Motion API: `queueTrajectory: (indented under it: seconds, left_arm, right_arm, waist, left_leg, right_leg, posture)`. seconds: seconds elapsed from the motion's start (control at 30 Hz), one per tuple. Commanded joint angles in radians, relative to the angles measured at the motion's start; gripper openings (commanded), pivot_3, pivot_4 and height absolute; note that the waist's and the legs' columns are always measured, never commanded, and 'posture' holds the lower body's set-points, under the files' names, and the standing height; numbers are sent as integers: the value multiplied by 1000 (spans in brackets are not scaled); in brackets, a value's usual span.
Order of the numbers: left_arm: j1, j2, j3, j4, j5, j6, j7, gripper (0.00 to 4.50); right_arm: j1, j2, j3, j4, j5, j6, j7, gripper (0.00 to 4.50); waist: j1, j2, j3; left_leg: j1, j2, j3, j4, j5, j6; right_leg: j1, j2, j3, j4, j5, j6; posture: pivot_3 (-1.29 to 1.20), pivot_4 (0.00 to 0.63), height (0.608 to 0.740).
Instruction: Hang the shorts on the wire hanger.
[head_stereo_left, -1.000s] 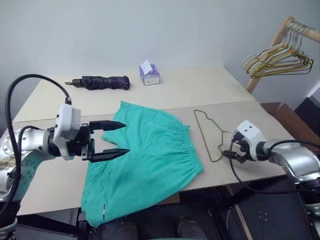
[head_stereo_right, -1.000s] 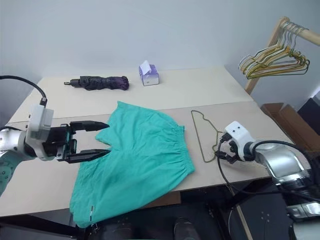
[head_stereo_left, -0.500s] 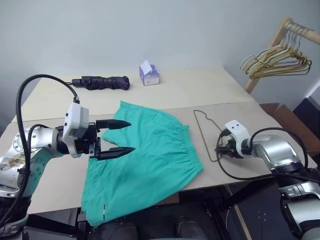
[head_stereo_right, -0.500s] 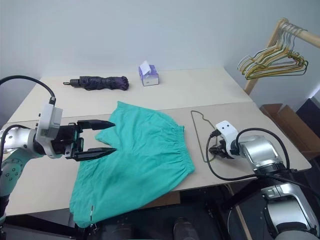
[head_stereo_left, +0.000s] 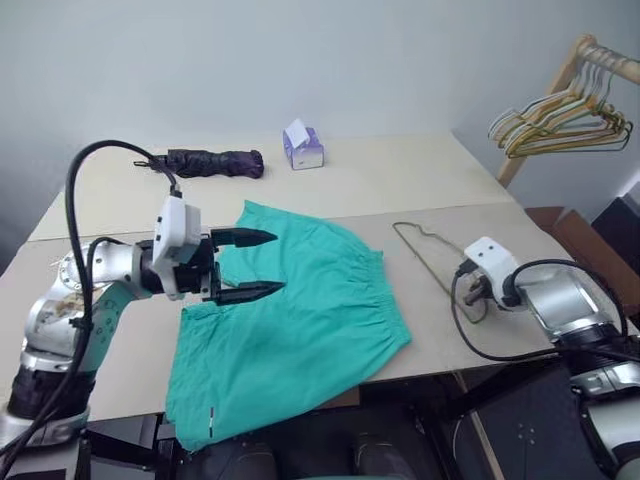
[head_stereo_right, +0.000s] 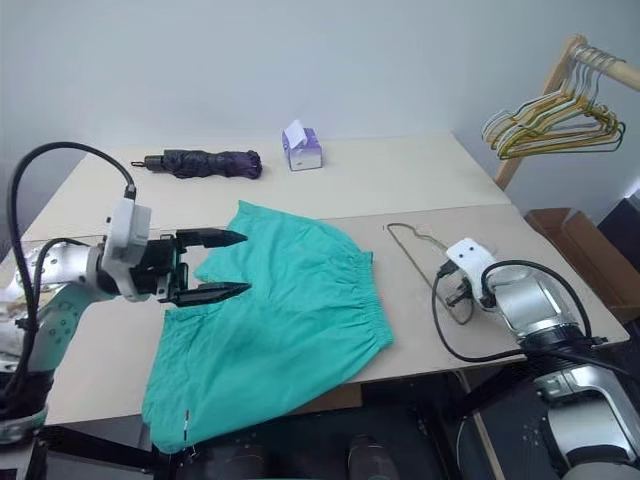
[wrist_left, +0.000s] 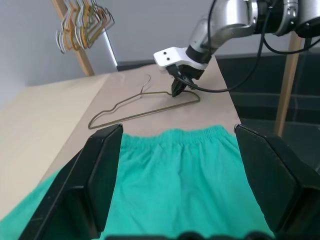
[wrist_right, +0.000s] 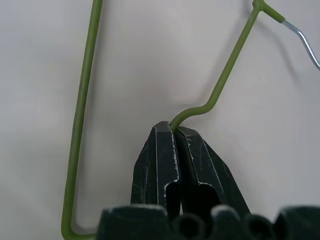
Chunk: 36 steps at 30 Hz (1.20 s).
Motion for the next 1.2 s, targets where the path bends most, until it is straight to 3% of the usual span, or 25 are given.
queueTrajectory:
  seconds: [0.03,0.2,0.37,0.47,0.67,0.83,0.97,1.2]
  left_arm:
    - [-112,-50,-27,99,71,-24,56,3851]
    - [-298,-118,-49,281,124,32,112,3851]
    - [-475,-124,-105,461,163,147,61,3851]
    - [-544,-127,-154,548,194,188,-2,3851]
    - [-601,-150,-295,640,266,196,-193,3851]
    - [-585,-173,-370,646,370,151,-200,3851]
    - [-557,-187,-398,666,438,95,-180,3059]
    - [-559,-213,-359,675,445,103,-168,758]
  right_arm:
    - [-13,-80,-58,-69,-103,-327,-74,44]
    - [10,-199,-24,-1,-311,-1012,-265,44]
    - [-60,-237,8,86,-504,-1420,-415,44]
    - [-111,-218,2,110,-555,-1534,-453,44]
    - [-167,-180,-4,126,-574,-1588,-424,44]
    - [-179,-164,-19,118,-567,-1599,-407,44]
    - [-190,-156,-33,105,-561,-1601,-396,0]
    - [-193,-144,-50,95,-557,-1608,-387,0]
  waist:
    - [-12,0,0]
    - [-43,0,0]
    - [-82,0,0]
    - [-116,0,0]
    - [-163,0,0]
    - [-186,0,0]
    - [-192,0,0]
    - [-200,0,0]
  left_leg:
    - [0,0,0,0,0,0]
    - [-2,0,0,0,0,0]
    - [-2,-1,-1,0,0,0]
    - [-2,-1,-1,0,0,0]
    - [-2,-2,-3,0,0,0]
    - [-2,-2,-4,0,0,0]
    - [0,-2,-4,0,0,0]
    - [0,-2,-5,0,0,0]
  right_leg:
    - [0,0,0,0,0,0]
    - [-1,0,0,-1,0,1]
    - [0,-1,1,-3,1,2]
    - [0,-1,1,-3,1,2]
    - [2,-1,1,-3,3,0]
    - [1,-1,1,-2,3,-1]
    - [2,-1,1,-1,3,-1]
    - [2,-2,1,0,3,-1]
  posture:
    - [-111,6,740]
    - [-131,0,740]
    - [-160,0,740]
    - [-169,0,740]
    - [-182,0,740]
    - [-184,0,740]
    - [-189,0,740]
    - [-186,0,740]
